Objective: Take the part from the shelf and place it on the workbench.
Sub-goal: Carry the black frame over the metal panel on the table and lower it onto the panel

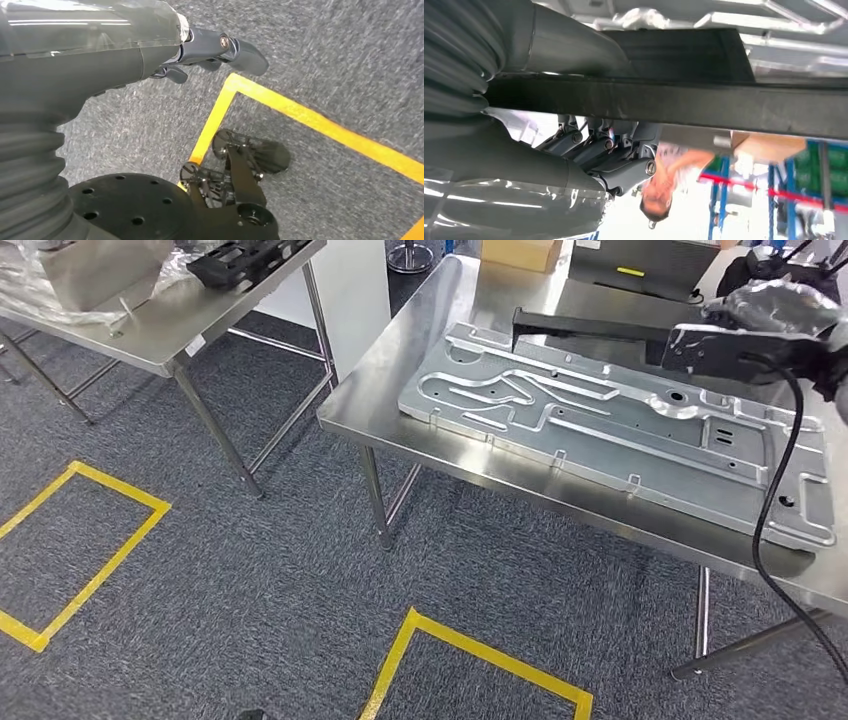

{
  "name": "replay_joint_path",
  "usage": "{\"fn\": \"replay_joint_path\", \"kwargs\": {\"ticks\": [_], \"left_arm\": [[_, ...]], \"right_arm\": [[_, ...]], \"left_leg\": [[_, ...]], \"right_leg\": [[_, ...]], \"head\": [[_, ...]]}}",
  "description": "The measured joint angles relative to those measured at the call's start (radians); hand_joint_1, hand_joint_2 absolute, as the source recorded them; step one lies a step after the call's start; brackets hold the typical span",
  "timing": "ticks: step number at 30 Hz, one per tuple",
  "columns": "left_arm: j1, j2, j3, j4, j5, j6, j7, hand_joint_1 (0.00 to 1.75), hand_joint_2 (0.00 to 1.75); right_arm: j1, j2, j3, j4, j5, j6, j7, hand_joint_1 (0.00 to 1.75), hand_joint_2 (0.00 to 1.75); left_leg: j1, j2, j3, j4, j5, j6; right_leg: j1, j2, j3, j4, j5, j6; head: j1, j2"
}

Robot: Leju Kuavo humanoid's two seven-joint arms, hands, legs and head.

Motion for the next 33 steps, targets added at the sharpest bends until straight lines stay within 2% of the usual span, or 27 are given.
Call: {"fn": "replay_joint_path", "kwargs": {"ticks": [2, 3, 5, 7, 8, 9, 10, 11, 12, 13, 14, 16, 18, 19, 20, 22, 23, 24, 25, 26, 27, 28, 29, 30, 33], "left_arm": [[-0.005, -0.001, 0.000, 0.000, 0.000, -0.001, 0.000, 0.00, 1.75], [-0.007, -0.001, 0.000, 0.000, 0.000, -0.002, -0.001, 0.00, 1.75], [-0.011, -0.001, 0.000, 0.000, 0.000, -0.003, -0.001, 0.00, 1.75], [-0.011, -0.001, -0.001, 0.000, 0.000, -0.005, -0.001, 0.00, 1.75], [-0.009, -0.001, -0.001, 0.000, 0.001, -0.006, 0.000, 0.00, 1.75], [-0.008, -0.002, -0.001, 0.000, 0.001, -0.006, 0.001, 0.00, 1.75], [-0.006, -0.002, -0.001, 0.000, 0.001, -0.007, 0.002, 0.00, 1.75], [-0.005, -0.002, -0.001, 0.000, 0.001, -0.007, 0.002, 0.00, 1.75], [-0.004, -0.002, -0.001, 0.000, 0.001, -0.007, 0.003, 0.00, 1.75], [-0.006, -0.002, -0.001, 0.000, 0.001, -0.007, 0.003, 0.00, 1.75], [-0.006, -0.002, -0.001, 0.000, 0.002, -0.007, 0.004, 0.00, 1.75], [-0.011, -0.001, -0.001, 0.000, 0.003, -0.007, 0.004, 0.00, 1.75], [-0.014, -0.001, -0.001, 0.000, 0.004, -0.007, 0.004, 0.00, 1.75], [-0.016, -0.002, -0.001, 0.000, 0.004, -0.007, 0.004, 0.00, 1.75], [-0.017, -0.002, -0.001, 0.000, 0.004, -0.007, 0.004, 0.00, 1.75], [-0.017, -0.002, -0.001, 0.000, 0.005, -0.007, 0.005, 0.00, 1.75], [-0.017, -0.002, -0.001, 0.000, 0.007, -0.007, 0.005, 0.00, 1.75], [-0.016, -0.002, -0.001, 0.000, 0.009, -0.007, 0.005, 0.00, 1.75], [-0.015, -0.002, -0.001, 0.000, 0.013, -0.007, 0.005, 0.00, 1.75], [-0.013, -0.002, -0.001, 0.000, 0.015, -0.006, 0.005, 0.00, 1.75], [-0.010, 0.000, -0.001, 0.000, 0.017, -0.006, 0.004, 0.00, 1.75], [-0.008, 0.002, -0.001, 0.000, 0.018, -0.006, 0.004, 0.00, 1.75], [-0.006, 0.004, -0.001, 0.000, 0.018, -0.005, 0.003, 0.00, 1.75], [-0.005, 0.005, -0.001, 0.000, 0.019, -0.004, 0.001, 0.00, 1.75], [-0.009, 0.003, -0.001, 0.000, 0.020, 0.004, -0.003, 0.00, 1.75]], "right_arm": [[0.006, -0.007, -0.003, -0.003, 0.003, -0.016, 0.009, 1.75, 1.75], [0.009, -0.011, -0.005, -0.004, 0.004, -0.027, 0.014, 1.75, 1.75], [0.024, -0.019, -0.011, -0.004, 0.006, -0.053, 0.023, 1.75, 1.75], [0.054, -0.026, -0.018, -0.003, 0.012, -0.069, 0.030, 1.75, 1.75], [0.072, -0.028, -0.022, -0.001, 0.015, -0.073, 0.033, 1.75, 1.75], [0.087, -0.031, -0.025, 0.000, 0.017, -0.077, 0.035, 1.75, 1.75], [0.099, -0.034, -0.029, 0.001, 0.019, -0.083, 0.036, 1.75, 1.75], [0.108, -0.037, -0.034, 0.002, 0.019, -0.090, 0.037, 1.75, 1.75], [0.114, -0.041, -0.039, 0.004, 0.020, -0.098, 0.037, 1.75, 1.75], [0.119, -0.044, -0.044, 0.006, 0.021, -0.108, 0.037, 1.75, 1.75], [0.123, -0.046, -0.048, 0.008, 0.023, -0.115, 0.037, 1.75, 1.75], [0.127, -0.047, -0.058, 0.009, 0.030, -0.124, 0.037, 1.75, 1.75], [0.127, -0.048, -0.071, 0.009, 0.035, -0.130, 0.038, 1.75, 1.75], [0.130, -0.048, -0.076, 0.010, 0.037, -0.135, 0.038, 1.75, 1.75], [0.135, -0.048, -0.079, 0.011, 0.037, -0.139, 0.037, 1.75, 1.75], [0.153, -0.048, -0.079, 0.015, 0.038, -0.145, 0.037, 1.75, 1.75], [0.162, -0.047, -0.079, 0.018, 0.039, -0.146, 0.037, 1.75, 1.75], [0.169, -0.045, -0.079, 0.020, 0.039, -0.147, 0.036, 1.75, 1.75], [0.173, -0.044, -0.079, 0.022, 0.039, -0.148, 0.035, 1.75, 1.75], [0.174, -0.042, -0.079, 0.023, 0.039, -0.149, 0.033, 1.75, 1.75], [0.174, -0.041, -0.079, 0.025, 0.040, -0.150, 0.031, 1.75, 1.75], [0.174, -0.041, -0.079, 0.028, 0.041, -0.153, 0.029, 1.75, 1.75], [0.175, -0.040, -0.080, 0.031, 0.043, -0.155, 0.027, 1.75, 1.75], [0.175, -0.039, -0.080, 0.034, 0.046, -0.158, 0.025, 1.75, 1.75], [0.173, -0.033, -0.087, 0.041, 0.052, -0.163, 0.020, 1.75, 1.75]], "left_leg": [[0.003, 0.004, 0.026, -0.015, -0.009, 0.006], [0.005, 0.004, 0.040, -0.026, -0.013, 0.009], [0.011, 0.002, 0.069, -0.043, -0.025, 0.010], [0.015, 0.000, 0.097, -0.047, -0.046, 0.006], [0.018, -0.002, 0.113, -0.047, -0.058, 0.003], [0.020, -0.004, 0.129, -0.046, -0.072, -0.001], [0.022, -0.005, 0.144, -0.045, -0.086, -0.005], [0.023, -0.005, 0.157, -0.042, -0.100, -0.009], [0.023, -0.006, 0.168, -0.036, -0.115, -0.014], [0.022, -0.006, 0.174, -0.031, -0.128, -0.021], [0.022, -0.006, 0.179, -0.029, -0.139, -0.029], [0.023, -0.006, 0.187, -0.027, -0.152, -0.044], [0.027, -0.002, 0.174, 0.014, -0.158, -0.055], [0.029, 0.000, 0.149, 0.064, -0.165, -0.061], [0.032, 0.003, 0.112, 0.132, -0.181, -0.067], [0.034, 0.004, 0.029, 0.258, -0.234, -0.075], [0.033, 0.004, -0.002, 0.287, -0.254, -0.074], [0.031, 0.004, -0.020, 0.280, -0.254, -0.069], [0.027, 0.004, -0.026, 0.242, -0.229, -0.060], [0.021, 0.004, -0.022, 0.179, -0.174, -0.046], [0.013, 0.004, -0.016, 0.106, -0.103, -0.029], [0.006, 0.005, -0.005, 0.046, -0.048, -0.015], [0.000, 0.005, 0.002, 0.008, -0.009, -0.005], [-0.002, 0.006, 0.006, -0.010, 0.007, -0.002], [-0.001, 0.002, 0.009, -0.013, 0.005, -0.013]], "right_leg": [[-0.002, -0.002, -0.003, 0.023, 0.003, 0.010], [-0.002, -0.005, -0.020, 0.058, 0.004, 0.015], [-0.006, -0.008, -0.088, 0.171, -0.021, 0.023], [-0.011, -0.008, -0.164, 0.262, -0.074, 0.031], [-0.015, -0.009, -0.189, 0.271, -0.090, 0.035], [-0.019, -0.010, -0.203, 0.252, -0.085, 0.042], [-0.025, -0.012, -0.206, 0.204, -0.052, 0.048], [-0.030, -0.017, -0.202, 0.138, 0.011, 0.054], [-0.031, -0.023, -0.199, 0.077, 0.077, 0.054], [-0.030, -0.027, -0.195, 0.033, 0.131, 0.049], [-0.027, -0.028, -0.194, 0.010, 0.163, 0.040], [-0.022, -0.025, -0.190, 0.009, 0.159, 0.017], [-0.024, -0.023, -0.175, 0.009, 0.144, 0.001], [-0.025, -0.023, -0.162, 0.007, 0.137, -0.005], [-0.024, -0.022, -0.149, 0.006, 0.127, -0.009], [-0.021, -0.021, -0.123, 0.005, 0.107, -0.013], [-0.019, -0.020, -0.110, 0.005, 0.097, -0.014], [-0.017, -0.018, -0.097, 0.004, 0.087, -0.015], [-0.015, -0.016, -0.085, 0.004, 0.077, -0.015], [-0.012, -0.014, -0.073, 0.004, 0.068, -0.015], [-0.010, -0.013, -0.063, 0.004, 0.058, -0.014], [-0.008, -0.012, -0.057, 0.004, 0.051, -0.011], [-0.006, -0.010, -0.052, 0.004, 0.044, -0.007], [-0.005, -0.010, -0.050, 0.007, 0.038, -0.003], [-0.004, -0.012, -0.052, 0.013, 0.034, 0.001]], "head": [[0.000, 0.000], [0.000, 0.000], [0.001, 0.000], [0.001, 0.000], [0.001, 0.000], [0.001, 0.000], [0.001, 0.000], [0.001, 0.000], [0.001, 0.000], [0.001, 0.000], [0.001, 0.000], [0.001, 0.000], [0.000, 0.000], [0.000, 0.000], [0.000, 0.000], [0.000, 0.000], [0.000, 0.000], [0.000, 0.000], [0.000, 0.000], [0.000, 0.000], [0.000, 0.000], [0.000, 0.000], [0.000, 0.000], [0.000, 0.000], [0.000, 0.000]]}}
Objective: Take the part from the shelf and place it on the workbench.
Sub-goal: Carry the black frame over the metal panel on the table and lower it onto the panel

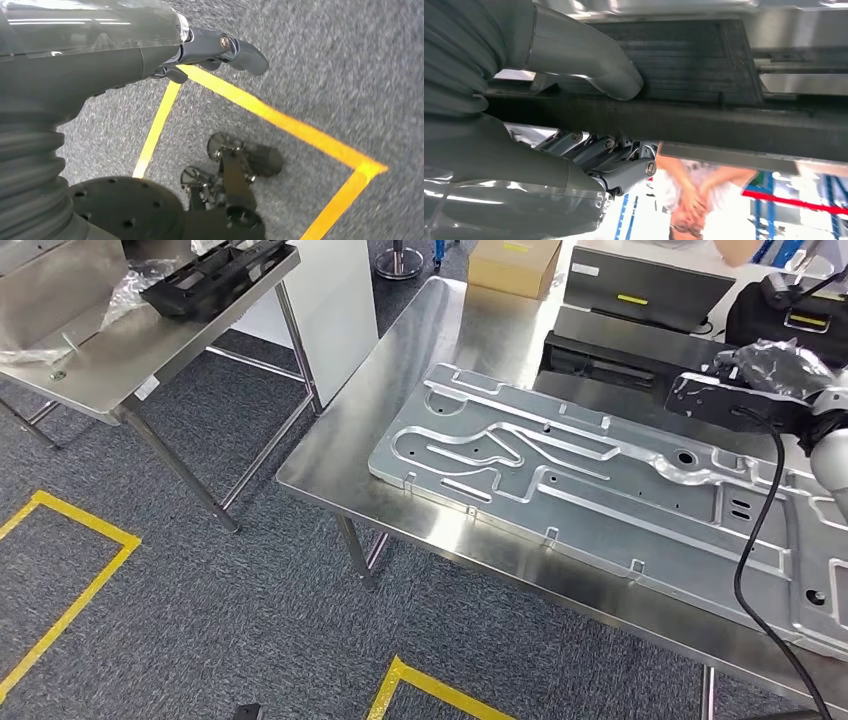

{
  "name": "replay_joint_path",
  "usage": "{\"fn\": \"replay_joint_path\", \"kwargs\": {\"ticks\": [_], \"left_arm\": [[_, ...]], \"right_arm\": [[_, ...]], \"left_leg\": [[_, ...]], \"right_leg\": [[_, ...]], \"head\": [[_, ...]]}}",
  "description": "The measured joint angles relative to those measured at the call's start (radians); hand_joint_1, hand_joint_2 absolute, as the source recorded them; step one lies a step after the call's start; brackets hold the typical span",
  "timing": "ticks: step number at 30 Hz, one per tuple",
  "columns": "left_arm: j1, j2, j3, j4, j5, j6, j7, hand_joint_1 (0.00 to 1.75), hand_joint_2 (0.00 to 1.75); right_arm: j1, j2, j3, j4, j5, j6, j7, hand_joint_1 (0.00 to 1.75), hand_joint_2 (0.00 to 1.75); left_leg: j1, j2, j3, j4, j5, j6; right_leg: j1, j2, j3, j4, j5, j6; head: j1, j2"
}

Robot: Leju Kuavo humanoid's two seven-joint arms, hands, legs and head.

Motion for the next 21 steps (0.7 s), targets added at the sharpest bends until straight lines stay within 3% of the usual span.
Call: {"fn": "replay_joint_path", "kwargs": {"ticks": [13, 21], "left_arm": [[-0.005, -0.007, 0.000, 0.000, 0.000, 0.005, -0.002, 0.00, 1.75], [-0.013, -0.008, -0.010, 0.000, -0.002, 0.007, -0.002, 0.00, 1.75]], "right_arm": [[0.015, 0.039, -0.013, 0.046, 0.030, -0.049, -0.026, 1.75, 1.75], [0.038, 0.132, -0.026, 0.121, 0.083, -0.188, -0.070, 1.75, 1.75]], "left_leg": [[0.002, -0.011, 0.001, 0.007, -0.012, 0.008], [0.002, -0.011, 0.004, 0.007, -0.009, 0.008]], "right_leg": [[0.003, -0.011, 0.017, -0.018, -0.012, 0.010], [0.003, -0.011, 0.017, -0.016, -0.010, 0.011]], "head": [[0.000, 0.000], [0.000, 0.000]]}}
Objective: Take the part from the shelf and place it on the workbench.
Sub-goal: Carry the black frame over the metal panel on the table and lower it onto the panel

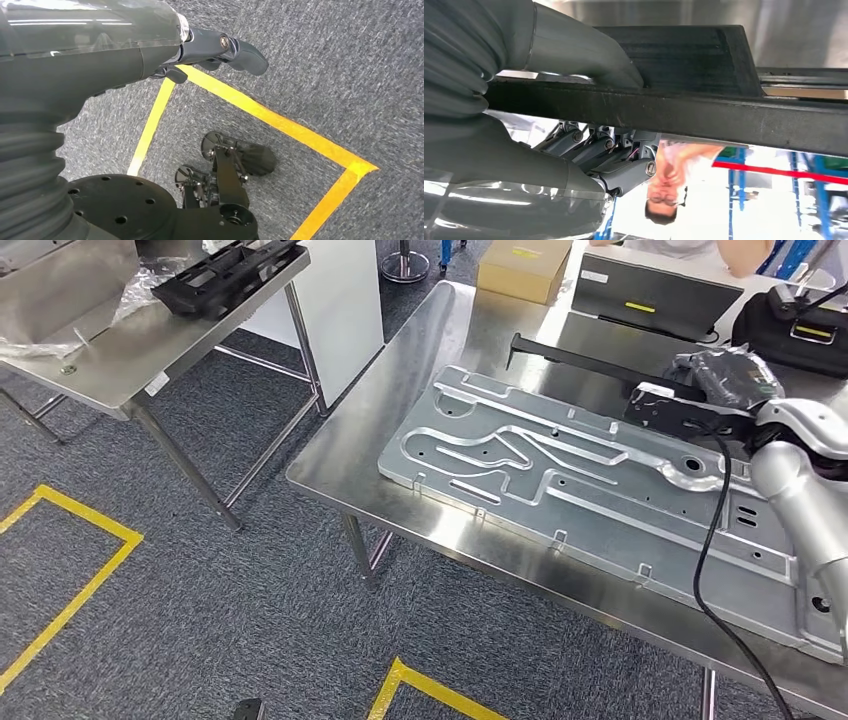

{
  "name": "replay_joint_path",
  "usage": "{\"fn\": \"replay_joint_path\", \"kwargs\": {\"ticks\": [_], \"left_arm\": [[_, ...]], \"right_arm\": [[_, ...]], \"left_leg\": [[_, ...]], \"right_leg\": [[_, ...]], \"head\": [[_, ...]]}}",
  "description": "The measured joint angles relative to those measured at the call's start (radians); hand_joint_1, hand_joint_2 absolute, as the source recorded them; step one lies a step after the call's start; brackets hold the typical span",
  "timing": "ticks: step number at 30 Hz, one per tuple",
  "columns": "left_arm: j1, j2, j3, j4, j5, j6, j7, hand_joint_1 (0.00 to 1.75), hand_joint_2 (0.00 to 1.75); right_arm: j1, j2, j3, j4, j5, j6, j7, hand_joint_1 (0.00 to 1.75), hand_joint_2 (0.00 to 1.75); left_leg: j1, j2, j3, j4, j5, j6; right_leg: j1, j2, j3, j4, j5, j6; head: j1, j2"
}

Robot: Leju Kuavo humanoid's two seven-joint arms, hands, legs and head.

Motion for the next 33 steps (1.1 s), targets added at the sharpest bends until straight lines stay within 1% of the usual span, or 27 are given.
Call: {"fn": "replay_joint_path", "kwargs": {"ticks": [5, 12, 18, 21, 22, 25, 33], "left_arm": [[-0.001, -0.001, -0.009, 0.000, -0.001, 0.002, 0.000, 0.00, 1.75], [-0.004, -0.005, -0.016, 0.000, -0.002, 0.019, 0.029, 0.00, 1.75], [-0.005, -0.007, -0.024, 0.000, -0.002, 0.033, 0.041, 0.00, 1.75], [-0.006, -0.007, -0.030, 0.000, -0.003, 0.039, 0.045, 0.00, 1.75], [-0.007, -0.007, -0.032, 0.000, -0.005, 0.042, 0.047, 0.00, 1.31], [-0.006, -0.008, -0.038, 0.000, -0.015, 0.046, 0.046, 0.00, 0.00], [-0.007, -0.008, -0.039, 0.000, 0.000, 0.043, 0.030, 0.00, 0.00]], "right_arm": [[0.034, 0.047, -0.017, 0.043, 0.025, -0.049, -0.014, 1.75, 1.75], [0.134, 0.126, -0.075, 0.160, 0.131, -0.196, -0.015, 1.75, 1.75], [0.221, 0.158, -0.134, 0.243, 0.189, -0.252, -0.009, 1.75, 1.75], [0.238, 0.166, -0.168, 0.268, 0.207, -0.265, -0.014, 0.44, 1.75], [0.243, 0.167, -0.178, 0.275, 0.214, -0.266, -0.015, 0.00, 1.75], [0.265, 0.170, -0.205, 0.293, 0.230, -0.266, -0.018, 0.00, 1.75], [0.282, 0.173, -0.253, 0.318, 0.252, -0.265, -0.033, 0.00, 1.75]], "left_leg": [[0.000, 0.000, 0.000, 0.000, 0.000, 0.000], [0.000, 0.000, 0.000, 0.000, 0.000, 0.000], [0.000, 0.000, 0.001, 0.000, 0.000, 0.000], [0.000, 0.000, 0.002, 0.000, 0.000, 0.000], [0.000, -0.001, 0.003, 0.000, 0.000, 0.000], [0.000, -0.001, 0.003, 0.000, 0.000, -0.001], [0.000, 0.000, 0.005, 0.001, 0.000, 0.000]], "right_leg": [[0.000, 0.000, 0.000, 0.000, 0.000, 0.000], [0.000, 0.000, 0.000, 0.000, 0.000, 0.000], [0.000, 0.000, 0.001, 0.000, 0.000, 0.000], [0.000, 0.000, 0.001, 0.000, -0.001, 0.000], [0.000, -0.001, 0.002, 0.000, -0.001, 0.000], [0.000, -0.001, 0.002, 0.000, -0.001, 0.000], [0.000, 0.000, 0.004, 0.000, 0.000, 0.000]], "head": [[0.000, 0.000], [0.000, 0.000], [0.000, 0.000], [0.000, 0.000], [0.000, 0.000], [0.000, 0.000], [0.000, 0.000]]}}
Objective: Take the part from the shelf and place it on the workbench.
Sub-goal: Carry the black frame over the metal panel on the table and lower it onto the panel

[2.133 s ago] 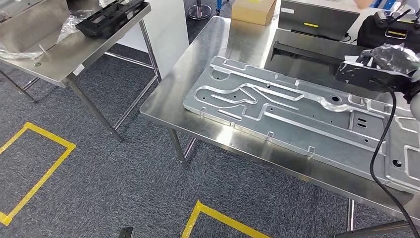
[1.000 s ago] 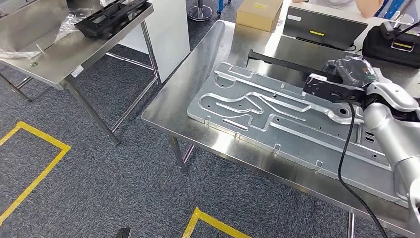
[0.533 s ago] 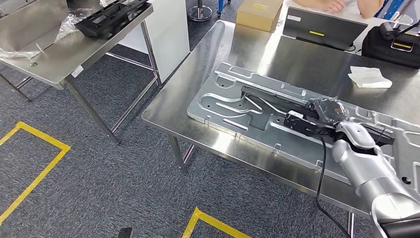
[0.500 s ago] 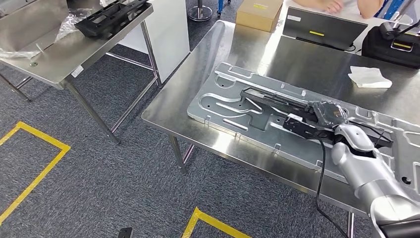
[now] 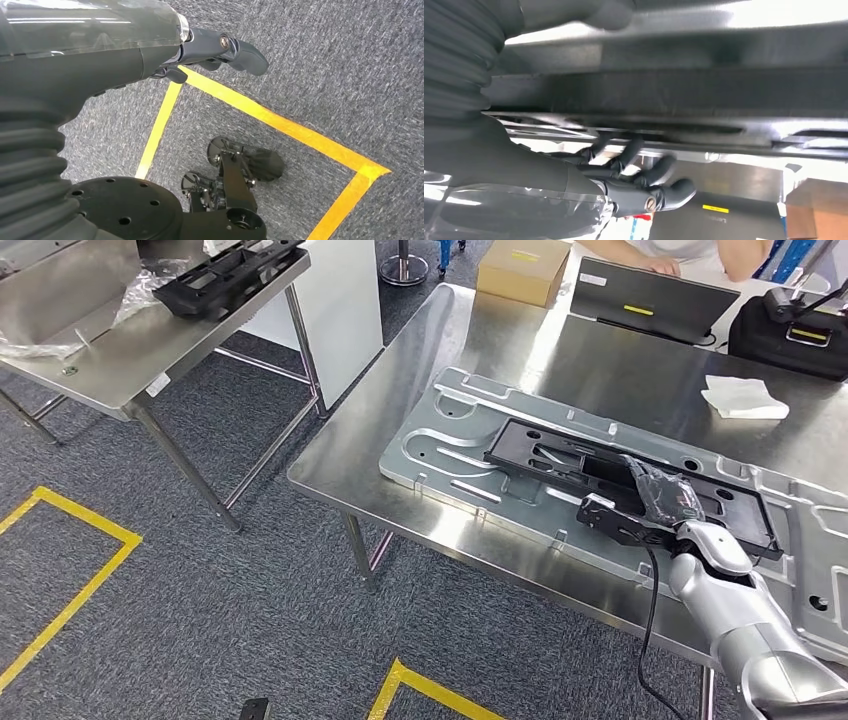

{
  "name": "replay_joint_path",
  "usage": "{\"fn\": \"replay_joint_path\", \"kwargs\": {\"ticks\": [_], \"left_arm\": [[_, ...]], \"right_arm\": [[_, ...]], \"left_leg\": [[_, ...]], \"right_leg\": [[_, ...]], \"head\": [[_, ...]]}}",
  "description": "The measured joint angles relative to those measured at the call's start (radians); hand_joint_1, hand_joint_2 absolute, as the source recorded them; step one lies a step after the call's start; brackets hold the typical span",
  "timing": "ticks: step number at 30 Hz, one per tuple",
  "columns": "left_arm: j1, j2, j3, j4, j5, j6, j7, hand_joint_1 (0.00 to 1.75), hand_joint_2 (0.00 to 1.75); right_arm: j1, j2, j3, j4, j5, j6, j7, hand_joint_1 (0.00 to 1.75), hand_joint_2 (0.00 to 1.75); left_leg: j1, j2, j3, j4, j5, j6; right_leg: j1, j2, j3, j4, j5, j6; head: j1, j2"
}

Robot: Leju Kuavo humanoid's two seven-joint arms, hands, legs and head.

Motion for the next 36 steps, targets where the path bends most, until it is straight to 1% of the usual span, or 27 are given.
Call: {"fn": "replay_joint_path", "kwargs": {"ticks": [5, 7, 8, 10, 11, 13, 15, 17, 20, 23, 26, 28, 30, 33, 35, 36], "left_arm": [[0.000, 0.000, 0.000, 0.000, 0.001, 0.000, -0.001, 0.00, 0.00], [0.000, 0.000, 0.000, 0.000, 0.002, -0.001, -0.002, 0.00, 0.00], [0.000, 0.000, 0.000, 0.000, 0.003, -0.001, -0.003, 0.00, 0.00], [0.000, 0.000, 0.000, 0.000, 0.004, 0.000, -0.003, 0.00, 0.00], [0.001, 0.000, 0.000, 0.000, 0.005, 0.001, -0.003, 0.00, 0.00], [0.001, 0.000, 0.000, 0.000, 0.011, 0.005, -0.002, 0.00, 0.00], [0.002, 0.000, 0.000, 0.000, 0.018, 0.012, -0.001, 0.00, 0.00], [0.004, -0.001, 0.000, 0.000, 0.021, 0.019, 0.000, 0.00, 0.00], [0.009, -0.001, 0.001, 0.000, 0.028, 0.026, -0.003, 0.00, 0.00], [0.009, -0.002, 0.002, 0.000, 0.040, 0.030, -0.007, 0.00, 0.00], [0.011, -0.003, 0.003, 0.000, 0.048, 0.032, -0.012, 0.00, 0.00], [0.011, -0.003, 0.004, 0.000, 0.053, 0.032, -0.014, 0.00, 0.00], [0.010, -0.003, 0.004, 0.000, 0.054, 0.032, -0.015, 0.00, 0.00], [0.010, -0.003, 0.007, 0.000, 0.061, 0.034, -0.022, 0.00, 0.00], [0.010, -0.003, 0.011, 0.000, 0.071, 0.038, -0.027, 0.00, 0.00], [0.011, -0.004, 0.014, 0.000, 0.076, 0.038, -0.030, 0.00, 0.00]], "right_arm": [[-0.001, 0.001, -0.018, 0.002, -0.001, -0.005, -0.013, 0.00, 1.75], [0.003, 0.002, -0.032, 0.000, -0.022, 0.001, -0.045, 0.00, 1.75], [0.009, 0.003, -0.047, -0.008, -0.056, 0.018, -0.081, 0.00, 1.75], [0.035, 0.010, -0.093, -0.050, -0.183, 0.085, -0.182, 0.00, 1.75], [0.054, 0.015, -0.126, -0.087, -0.271, 0.133, -0.240, 0.00, 1.75], [0.108, 0.028, -0.194, -0.201, -0.467, 0.235, -0.318, 0.00, 1.75], [0.177, 0.040, -0.253, -0.369, -0.669, 0.314, -0.356, 0.00, 1.75], [0.248, 0.048, -0.295, -0.563, -0.831, 0.349, -0.373, 0.00, 1.75], [0.342, 0.050, -0.326, -0.828, -0.979, 0.365, -0.384, 0.00, 1.75], [0.423, 0.045, -0.342, -1.033, -1.043, 0.391, -0.429, 0.00, 1.75], [0.507, 0.041, -0.356, -1.212, -1.058, 0.426, -0.494, 0.00, 1.75], [0.548, 0.041, -0.361, -1.296, -1.057, 0.436, -0.508, 0.00, 1.75], [0.576, 0.040, -0.365, -1.353, -1.051, 0.442, -0.509, 0.00, 1.75], [0.622, 0.042, -0.370, -1.448, -0.977, 0.479, -0.512, 0.00, 1.75], [0.666, 0.047, -0.367, -1.507, -0.910, 0.498, -0.513, 0.00, 0.87], [0.691, 0.048, -0.360, -1.525, -0.874, 0.496, -0.511, 0.00, 0.44]], "left_leg": [[0.000, 0.000, 0.002, 0.000, 0.000, 0.000], [0.000, 0.000, 0.002, 0.000, 0.000, 0.000], [0.000, 0.000, 0.003, 0.000, 0.000, 0.000], [0.000, 0.000, 0.003, 0.000, 0.000, 0.000], [0.000, 0.000, 0.003, 0.000, 0.000, 0.000], [0.000, 0.000, 0.003, 0.000, 0.000, 0.000], [0.000, -0.002, 0.003, 0.000, 0.000, 0.000], [0.000, -0.004, 0.003, 0.000, -0.001, 0.000], [0.000, -0.004, 0.003, 0.000, -0.003, -0.002], [0.000, -0.002, 0.003, 0.000, -0.003, -0.003], [0.000, -0.002, 0.004, 0.000, -0.004, -0.003], [0.000, -0.002, 0.004, 0.000, -0.005, -0.004], [-0.001, -0.001, 0.004, 0.002, -0.008, -0.002], [-0.002, -0.001, 0.004, 0.008, -0.016, 0.004], [-0.002, -0.001, 0.006, 0.009, -0.018, 0.008], [0.002, -0.001, 0.009, 0.004, -0.017, 0.011]], "right_leg": [[0.000, 0.000, 0.002, 0.000, 0.000, 0.000], [0.000, 0.000, 0.003, 0.000, 0.000, 0.000], [0.000, 0.000, 0.003, 0.000, 0.000, 0.000], [0.000, 0.000, 0.004, 0.000, 0.000, 0.000], [0.000, 0.000, 0.004, 0.000, 0.000, 0.000], [0.000, -0.001, 0.004, 0.000, 0.000, 0.000], [0.000, -0.003, 0.004, 0.000, -0.001, 0.000], [0.000, -0.005, 0.004, 0.000, -0.002, -0.001], [0.000, -0.005, 0.004, 0.000, -0.004, -0.002], [-0.001, -0.003, 0.004, 0.000, -0.004, -0.002], [-0.001, -0.002, 0.004, 0.000, -0.004, -0.003], [-0.001, -0.002, 0.004, 0.000, -0.004, -0.003], [-0.003, -0.001, 0.005, -0.002, -0.005, -0.001], [-0.004, 0.000, 0.009, -0.002, -0.009, 0.004], [-0.004, -0.001, 0.012, -0.003, -0.010, 0.008], [-0.004, -0.001, 0.015, -0.002, -0.013, 0.010]], "head": [[0.000, 0.000], [0.000, 0.000], [0.000, 0.000], [0.000, 0.000], [0.000, 0.000], [0.000, 0.000], [0.000, 0.000], [0.000, 0.000], [0.000, 0.000], [0.000, 0.000], [0.000, 0.000], [0.000, 0.000], [0.000, 0.000], [0.000, 0.000], [0.000, 0.000], [0.000, 0.000]]}}
